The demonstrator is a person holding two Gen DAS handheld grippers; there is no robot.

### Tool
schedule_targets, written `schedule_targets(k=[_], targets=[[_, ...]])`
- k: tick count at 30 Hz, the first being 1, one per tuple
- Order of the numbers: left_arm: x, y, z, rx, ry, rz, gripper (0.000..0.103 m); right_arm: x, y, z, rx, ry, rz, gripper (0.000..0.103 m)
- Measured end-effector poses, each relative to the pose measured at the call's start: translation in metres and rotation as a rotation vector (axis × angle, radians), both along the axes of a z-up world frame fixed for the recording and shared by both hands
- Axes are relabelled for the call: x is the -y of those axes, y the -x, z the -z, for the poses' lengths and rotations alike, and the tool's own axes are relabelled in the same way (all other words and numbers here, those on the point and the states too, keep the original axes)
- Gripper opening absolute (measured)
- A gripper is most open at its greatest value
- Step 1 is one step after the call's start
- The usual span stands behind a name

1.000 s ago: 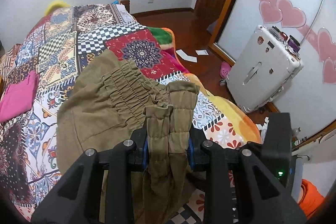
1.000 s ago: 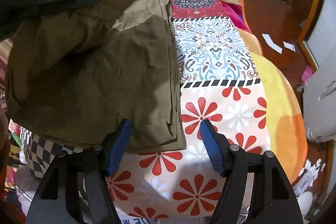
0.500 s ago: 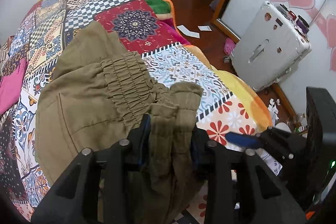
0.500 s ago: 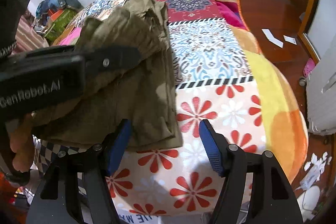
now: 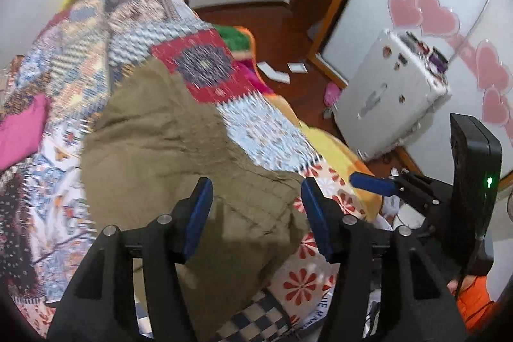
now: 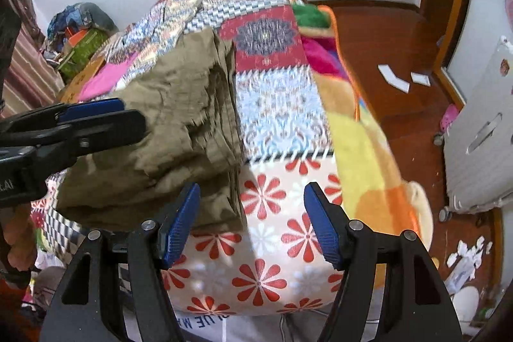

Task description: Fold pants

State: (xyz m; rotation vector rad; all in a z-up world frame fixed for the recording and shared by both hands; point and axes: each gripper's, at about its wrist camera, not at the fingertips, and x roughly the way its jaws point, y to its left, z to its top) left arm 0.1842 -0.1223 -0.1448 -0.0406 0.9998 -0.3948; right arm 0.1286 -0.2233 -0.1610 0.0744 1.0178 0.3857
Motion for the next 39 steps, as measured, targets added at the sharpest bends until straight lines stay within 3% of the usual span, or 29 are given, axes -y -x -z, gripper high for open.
schedule_targets(k=[3, 6, 12, 16, 19, 20, 26, 32, 39], targets=[[-0.026, 0.003, -0.009, 0.029, -0.003, -0.046, 0.062, -0.007, -0.001, -0.013, 0.040, -0.020, -0.008, 0.064], [-0.055, 0.003, -0.004, 0.030, -0.058, -0.104, 0.062, -0.020, -0.004, -0.022, 0.072, -0.040, -0.027, 0.064], [-0.096, 0.013, 0.028, -0.046, -0.093, -0.165, 0.062, -0.058, -0.010, -0.011, 0.070, -0.009, -0.084, 0.064], [-0.098, 0.025, 0.046, -0.068, -0.087, -0.156, 0.064, -0.067, -0.011, 0.020, 0.000, 0.063, -0.097, 0.064], [-0.097, 0.026, 0.061, -0.093, -0.081, -0.151, 0.068, -0.061, -0.008, 0.038, -0.050, 0.061, -0.080, 0.067], [-0.097, 0.026, 0.065, -0.102, -0.077, -0.153, 0.068, -0.058, -0.008, 0.039, -0.057, 0.055, -0.068, 0.071], [-0.109, 0.023, 0.055, -0.091, -0.036, -0.158, 0.071, -0.055, -0.004, 0.020, -0.030, 0.064, -0.056, 0.072], [-0.136, -0.006, 0.034, -0.028, -0.051, -0.223, 0.071, -0.054, 0.005, 0.005, -0.004, 0.026, -0.046, 0.072], [-0.157, -0.073, 0.061, -0.126, -0.020, -0.279, 0.071, -0.059, 0.004, 0.014, -0.023, 0.022, -0.037, 0.072]])
